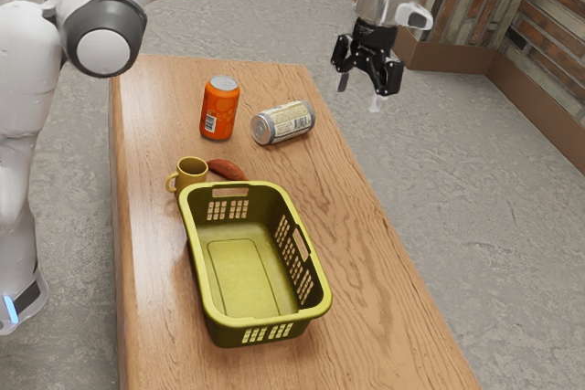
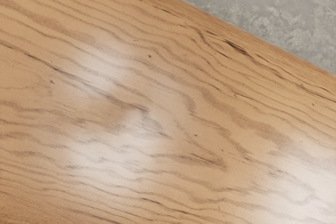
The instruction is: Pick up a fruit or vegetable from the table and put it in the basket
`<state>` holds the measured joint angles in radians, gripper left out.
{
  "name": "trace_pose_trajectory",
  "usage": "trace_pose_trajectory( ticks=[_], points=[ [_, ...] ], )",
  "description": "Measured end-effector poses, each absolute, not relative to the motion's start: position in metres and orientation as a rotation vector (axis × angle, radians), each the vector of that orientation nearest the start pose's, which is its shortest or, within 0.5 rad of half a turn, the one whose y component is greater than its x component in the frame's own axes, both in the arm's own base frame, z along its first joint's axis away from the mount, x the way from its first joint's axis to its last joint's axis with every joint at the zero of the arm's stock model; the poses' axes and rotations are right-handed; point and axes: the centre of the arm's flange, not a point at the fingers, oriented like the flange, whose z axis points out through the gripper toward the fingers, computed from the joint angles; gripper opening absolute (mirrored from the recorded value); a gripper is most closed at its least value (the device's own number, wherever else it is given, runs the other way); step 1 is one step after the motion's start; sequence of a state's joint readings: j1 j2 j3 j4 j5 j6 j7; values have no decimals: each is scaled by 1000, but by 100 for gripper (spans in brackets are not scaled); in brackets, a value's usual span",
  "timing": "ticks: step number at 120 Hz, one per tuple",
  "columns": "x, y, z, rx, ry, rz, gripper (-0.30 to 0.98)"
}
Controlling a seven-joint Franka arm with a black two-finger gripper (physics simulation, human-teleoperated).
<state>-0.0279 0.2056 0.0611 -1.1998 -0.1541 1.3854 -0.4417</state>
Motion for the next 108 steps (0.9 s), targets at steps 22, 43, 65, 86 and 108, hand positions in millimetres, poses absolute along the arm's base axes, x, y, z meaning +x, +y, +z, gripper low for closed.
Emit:
trace_pose_trajectory(
  ticks=[22, 43, 65, 86, 108],
  points=[
    [617, 9, 601, -3277, -204, 90, 69],
    [567, -19, 570, -3282, 297, 5, 69],
    [551, -7, 548, -3219, 645, -99, 68],
    [489, 77, 552, -3199, 685, -201, 69],
    [453, 68, 562, -3140, 909, -285, 69]
  ],
)
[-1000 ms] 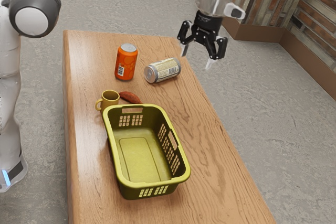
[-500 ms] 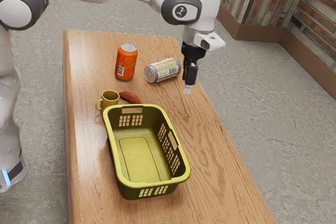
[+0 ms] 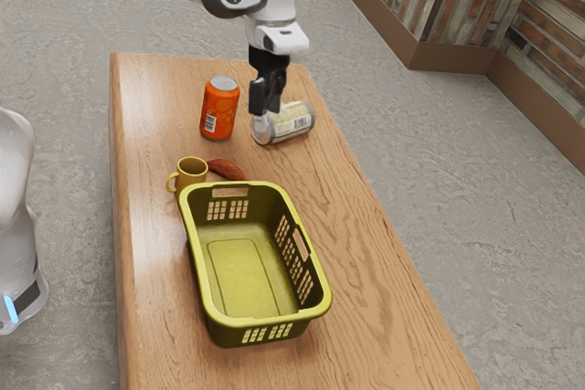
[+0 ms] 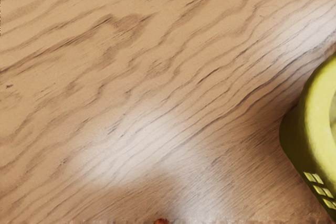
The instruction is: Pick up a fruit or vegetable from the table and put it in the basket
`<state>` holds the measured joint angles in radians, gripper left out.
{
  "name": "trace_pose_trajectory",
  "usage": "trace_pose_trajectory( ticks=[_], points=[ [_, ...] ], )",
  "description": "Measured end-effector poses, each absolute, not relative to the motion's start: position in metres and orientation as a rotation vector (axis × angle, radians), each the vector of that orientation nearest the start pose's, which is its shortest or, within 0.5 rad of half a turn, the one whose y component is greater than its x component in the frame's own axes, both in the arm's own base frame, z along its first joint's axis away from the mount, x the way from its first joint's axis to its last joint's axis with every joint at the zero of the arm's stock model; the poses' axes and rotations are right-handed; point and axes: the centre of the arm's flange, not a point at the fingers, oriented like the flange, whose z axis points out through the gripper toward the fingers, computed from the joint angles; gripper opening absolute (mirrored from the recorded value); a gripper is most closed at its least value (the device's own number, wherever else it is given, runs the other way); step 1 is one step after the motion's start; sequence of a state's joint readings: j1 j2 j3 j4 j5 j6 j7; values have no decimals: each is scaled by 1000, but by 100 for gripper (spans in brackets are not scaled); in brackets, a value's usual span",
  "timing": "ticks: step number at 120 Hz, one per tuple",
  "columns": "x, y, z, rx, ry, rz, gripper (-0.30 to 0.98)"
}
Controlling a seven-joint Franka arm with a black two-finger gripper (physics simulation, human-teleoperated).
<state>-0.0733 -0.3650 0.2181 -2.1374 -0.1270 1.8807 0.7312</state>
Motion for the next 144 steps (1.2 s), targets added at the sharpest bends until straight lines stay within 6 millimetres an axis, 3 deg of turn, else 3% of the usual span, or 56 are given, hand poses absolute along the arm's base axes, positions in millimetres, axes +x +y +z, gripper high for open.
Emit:
trace_pose_trajectory(
  ticks=[10, 20, 28, 40, 58, 85, 105, 144],
  points=[
    [434, 78, 569, -3122, 940, -333, 69],
    [400, 82, 569, -3113, 974, -376, 69],
    [380, 81, 560, -3111, 1010, -380, 69],
    [370, 83, 540, -3122, 1036, -338, 69],
    [368, 93, 528, -3131, 1045, -312, 69],
    [370, 123, 506, -3189, 1012, -273, 69],
    [371, 138, 500, -3191, 990, -250, 69],
    [382, 138, 477, -3197, 1043, -168, 69]
  ],
)
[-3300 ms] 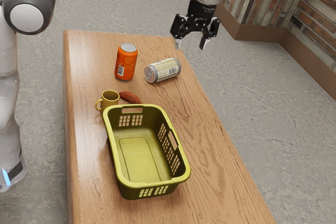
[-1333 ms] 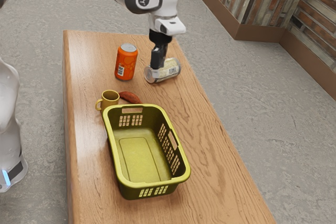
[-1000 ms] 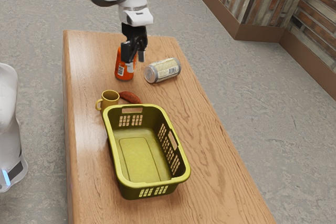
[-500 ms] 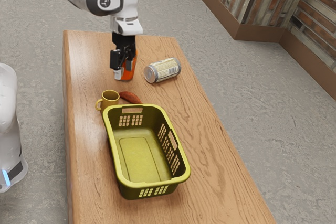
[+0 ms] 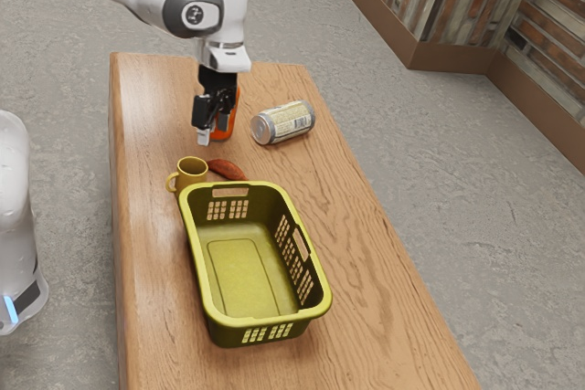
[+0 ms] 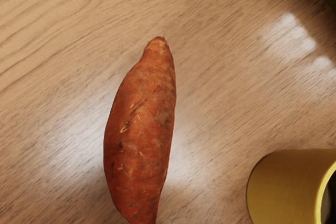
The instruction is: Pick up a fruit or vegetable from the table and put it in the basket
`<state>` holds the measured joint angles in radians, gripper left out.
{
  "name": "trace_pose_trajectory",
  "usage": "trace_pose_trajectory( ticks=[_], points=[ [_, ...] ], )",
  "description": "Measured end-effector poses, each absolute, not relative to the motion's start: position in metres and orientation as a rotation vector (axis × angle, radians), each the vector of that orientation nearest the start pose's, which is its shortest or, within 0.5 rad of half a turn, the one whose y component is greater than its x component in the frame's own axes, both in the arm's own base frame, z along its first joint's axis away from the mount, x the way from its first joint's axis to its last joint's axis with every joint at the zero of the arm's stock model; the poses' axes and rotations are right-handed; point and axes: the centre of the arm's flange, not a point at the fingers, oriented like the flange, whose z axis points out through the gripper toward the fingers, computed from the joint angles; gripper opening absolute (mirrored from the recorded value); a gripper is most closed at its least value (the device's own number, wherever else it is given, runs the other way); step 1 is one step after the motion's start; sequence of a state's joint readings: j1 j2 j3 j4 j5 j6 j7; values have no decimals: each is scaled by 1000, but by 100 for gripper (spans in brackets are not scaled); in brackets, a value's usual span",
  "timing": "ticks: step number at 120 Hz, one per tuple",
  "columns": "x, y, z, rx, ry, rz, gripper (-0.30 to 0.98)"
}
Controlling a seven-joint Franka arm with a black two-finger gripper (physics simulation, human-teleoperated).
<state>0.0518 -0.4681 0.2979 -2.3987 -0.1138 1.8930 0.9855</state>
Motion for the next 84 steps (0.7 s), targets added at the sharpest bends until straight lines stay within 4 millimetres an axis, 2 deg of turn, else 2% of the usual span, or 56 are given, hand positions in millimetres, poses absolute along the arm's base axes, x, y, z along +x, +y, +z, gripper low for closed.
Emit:
trace_pose_trajectory(
  ticks=[26, 84],
  points=[
    [391, 127, 466, -3201, 1096, -140, 69],
    [395, 132, 452, -3211, 1090, -121, 69]
  ],
)
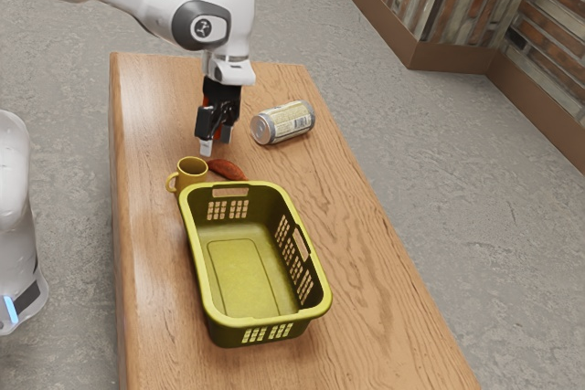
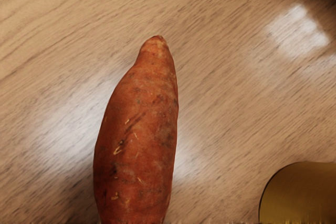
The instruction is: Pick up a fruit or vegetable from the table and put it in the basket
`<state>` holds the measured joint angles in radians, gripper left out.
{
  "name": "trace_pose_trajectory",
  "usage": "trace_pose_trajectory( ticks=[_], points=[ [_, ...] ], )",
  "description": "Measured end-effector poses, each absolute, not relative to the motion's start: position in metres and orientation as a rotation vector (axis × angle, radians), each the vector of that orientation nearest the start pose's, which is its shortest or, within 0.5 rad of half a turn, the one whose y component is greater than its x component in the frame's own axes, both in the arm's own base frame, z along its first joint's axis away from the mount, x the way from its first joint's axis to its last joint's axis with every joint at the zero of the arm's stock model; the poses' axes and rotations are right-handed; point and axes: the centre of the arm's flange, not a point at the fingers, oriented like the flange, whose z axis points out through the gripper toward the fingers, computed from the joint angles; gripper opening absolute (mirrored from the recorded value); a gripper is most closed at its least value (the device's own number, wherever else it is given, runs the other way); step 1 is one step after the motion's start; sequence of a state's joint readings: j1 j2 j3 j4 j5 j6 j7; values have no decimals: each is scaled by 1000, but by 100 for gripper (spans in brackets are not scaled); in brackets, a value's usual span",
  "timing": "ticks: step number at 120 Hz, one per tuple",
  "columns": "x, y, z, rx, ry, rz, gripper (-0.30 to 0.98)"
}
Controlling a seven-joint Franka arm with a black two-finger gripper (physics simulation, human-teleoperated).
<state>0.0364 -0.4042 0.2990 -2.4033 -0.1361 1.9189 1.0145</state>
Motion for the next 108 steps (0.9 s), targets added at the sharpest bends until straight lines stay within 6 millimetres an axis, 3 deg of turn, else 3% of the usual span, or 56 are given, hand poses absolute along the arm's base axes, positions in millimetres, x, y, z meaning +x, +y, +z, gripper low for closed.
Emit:
trace_pose_trajectory(
  ticks=[28, 48, 108],
  points=[
    [394, 142, 446, -3223, 1065, -121, 69],
    [399, 142, 444, -3211, 1065, -131, 57],
    [417, 124, 427, -3196, 1106, -138, 50]
  ],
)
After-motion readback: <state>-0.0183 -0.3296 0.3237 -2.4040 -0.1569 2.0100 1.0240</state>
